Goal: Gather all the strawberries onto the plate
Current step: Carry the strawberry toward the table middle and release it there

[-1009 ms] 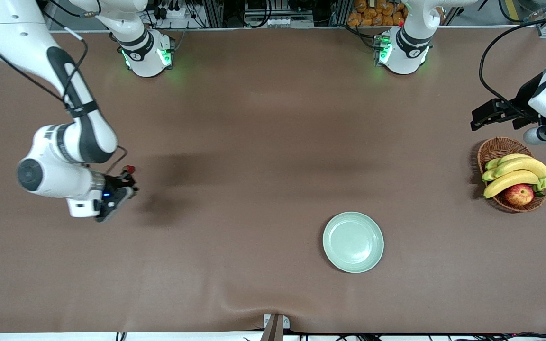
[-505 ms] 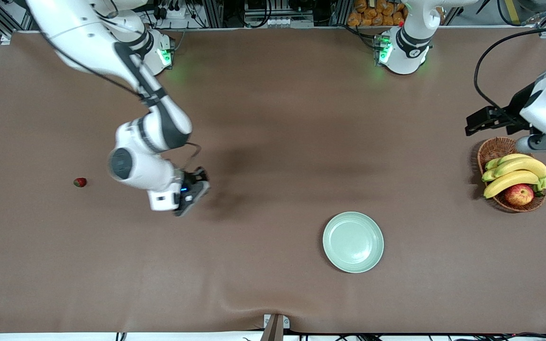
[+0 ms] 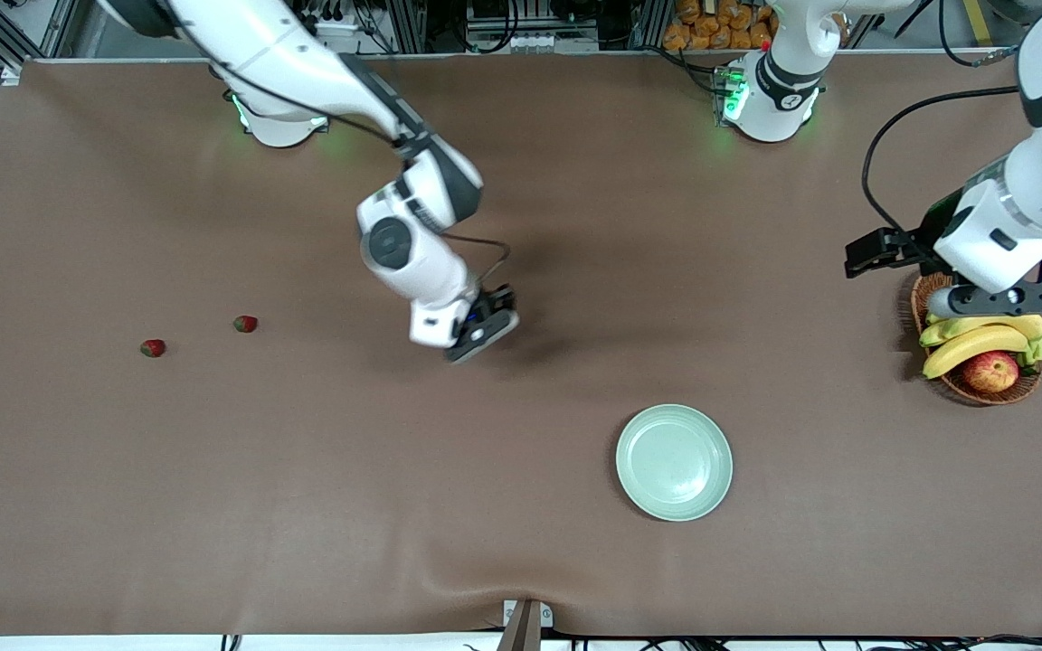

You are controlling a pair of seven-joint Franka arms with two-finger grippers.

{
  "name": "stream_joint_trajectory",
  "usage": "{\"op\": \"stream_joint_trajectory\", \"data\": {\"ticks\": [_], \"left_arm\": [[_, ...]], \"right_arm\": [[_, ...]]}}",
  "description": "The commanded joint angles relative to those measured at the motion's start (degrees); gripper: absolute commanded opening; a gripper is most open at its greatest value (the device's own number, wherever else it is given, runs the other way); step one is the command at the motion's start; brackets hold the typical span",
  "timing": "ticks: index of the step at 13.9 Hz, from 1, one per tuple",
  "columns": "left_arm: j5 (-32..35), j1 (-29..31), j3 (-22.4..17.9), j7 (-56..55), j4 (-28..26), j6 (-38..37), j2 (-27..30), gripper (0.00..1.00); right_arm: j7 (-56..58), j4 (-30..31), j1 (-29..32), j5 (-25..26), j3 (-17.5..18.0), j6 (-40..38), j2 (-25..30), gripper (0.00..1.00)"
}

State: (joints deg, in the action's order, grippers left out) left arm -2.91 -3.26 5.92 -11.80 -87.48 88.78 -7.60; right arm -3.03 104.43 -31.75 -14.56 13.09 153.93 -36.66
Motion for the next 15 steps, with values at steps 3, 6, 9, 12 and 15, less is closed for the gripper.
{"op": "stream_joint_trajectory", "data": {"ticks": [3,6,9,12,15], "left_arm": [[-0.4,-0.1,1.5,-1.4,0.2,2.4,-2.7,1.00],[-0.7,-1.6,2.3,-1.6,0.1,4.6,-4.3,1.00],[-1.0,-2.4,2.4,-2.8,-0.1,5.5,-5.8,1.00],[-1.2,-4.0,2.5,-4.6,-0.1,6.4,-7.1,1.00],[-2.5,-5.7,2.6,-6.4,-0.1,10.0,-9.5,1.00]], "right_arm": [[-9.2,-11.1,-4.9,-0.5,-1.0,3.5,-8.6,0.05],[-10.3,-14.2,-5.2,-0.4,-1.1,3.5,-10.4,0.68],[-9.8,-13.6,-2.6,0.3,-1.2,3.5,-9.5,1.00],[-9.2,-8.9,1.9,0.3,-1.1,2.7,-4.2,1.00],[-1.7,0.3,9.6,0.3,-1.1,2.7,3.8,1.00]]}}
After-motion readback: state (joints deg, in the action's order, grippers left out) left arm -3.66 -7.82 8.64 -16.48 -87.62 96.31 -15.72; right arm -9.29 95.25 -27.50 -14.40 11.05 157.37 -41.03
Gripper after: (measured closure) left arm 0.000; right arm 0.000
